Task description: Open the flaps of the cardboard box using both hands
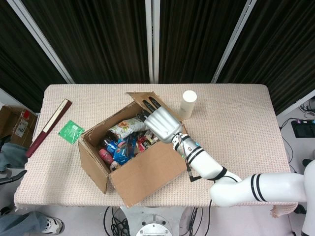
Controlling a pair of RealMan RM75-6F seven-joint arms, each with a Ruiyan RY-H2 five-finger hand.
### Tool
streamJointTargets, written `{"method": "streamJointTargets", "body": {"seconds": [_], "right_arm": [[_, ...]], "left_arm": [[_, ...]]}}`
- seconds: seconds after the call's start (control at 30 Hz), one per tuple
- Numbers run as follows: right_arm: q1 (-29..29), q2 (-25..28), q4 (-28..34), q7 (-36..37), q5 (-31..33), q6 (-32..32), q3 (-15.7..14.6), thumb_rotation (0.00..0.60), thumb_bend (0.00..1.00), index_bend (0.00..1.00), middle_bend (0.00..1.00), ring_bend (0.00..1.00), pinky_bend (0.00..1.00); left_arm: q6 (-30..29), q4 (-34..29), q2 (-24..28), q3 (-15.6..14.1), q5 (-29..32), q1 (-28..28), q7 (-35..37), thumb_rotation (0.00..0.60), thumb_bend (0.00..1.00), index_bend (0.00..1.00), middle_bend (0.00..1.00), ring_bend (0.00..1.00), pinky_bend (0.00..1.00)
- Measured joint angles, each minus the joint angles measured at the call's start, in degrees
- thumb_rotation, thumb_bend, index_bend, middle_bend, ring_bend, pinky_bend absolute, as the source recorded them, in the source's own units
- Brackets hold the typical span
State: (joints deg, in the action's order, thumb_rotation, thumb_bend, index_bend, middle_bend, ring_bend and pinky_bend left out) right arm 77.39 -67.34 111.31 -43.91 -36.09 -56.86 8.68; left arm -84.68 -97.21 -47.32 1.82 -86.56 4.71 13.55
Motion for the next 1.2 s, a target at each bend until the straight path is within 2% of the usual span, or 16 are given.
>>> {"method": "streamJointTargets", "body": {"seconds": [0.37, 0.67, 0.9, 1.07, 1.2], "right_arm": [[-5.27, 6.32, -0.09, 6.73, -3.40, 0.39, 0.74, 0.600, 0.95, 0.17, 0.23, 0.00, 0.00], [-10.26, 9.89, -3.26, 12.13, -6.10, 2.15, 0.20, 0.600, 0.95, 0.15, 0.23, 0.00, 0.00], [-13.71, 11.80, -6.34, 16.13, -7.14, 3.23, 0.04, 0.600, 0.95, 0.08, 0.23, 0.00, 0.00], [-15.85, 13.27, -6.11, 19.18, -10.13, 2.85, 0.76, 0.600, 0.95, 0.06, 0.18, 0.00, 0.00], [-19.24, 15.41, -3.90, 21.31, -15.78, -0.39, 1.05, 0.600, 0.94, 0.03, 0.09, 0.00, 0.00]], "left_arm": [[1.00, -1.62, 0.13, 0.32, -0.21, 0.89, -1.73, 0.422, 0.09, 0.09, 0.17, 0.12, 0.23], [2.43, -2.65, -0.25, 0.52, 0.07, 1.86, -2.99, 0.421, 0.10, 0.09, 0.17, 0.12, 0.23], [2.99, -2.67, -0.54, 0.58, 0.47, 2.15, -3.26, 0.420, 0.09, 0.09, 0.17, 0.12, 0.23], [3.06, -2.81, -0.64, 0.67, 0.54, 2.30, -3.65, 0.423, 0.09, 0.09, 0.17, 0.12, 0.23], [2.81, -2.76, -0.79, 0.63, 0.44, 2.21, -4.13, 0.420, 0.09, 0.09, 0.17, 0.12, 0.23]]}}
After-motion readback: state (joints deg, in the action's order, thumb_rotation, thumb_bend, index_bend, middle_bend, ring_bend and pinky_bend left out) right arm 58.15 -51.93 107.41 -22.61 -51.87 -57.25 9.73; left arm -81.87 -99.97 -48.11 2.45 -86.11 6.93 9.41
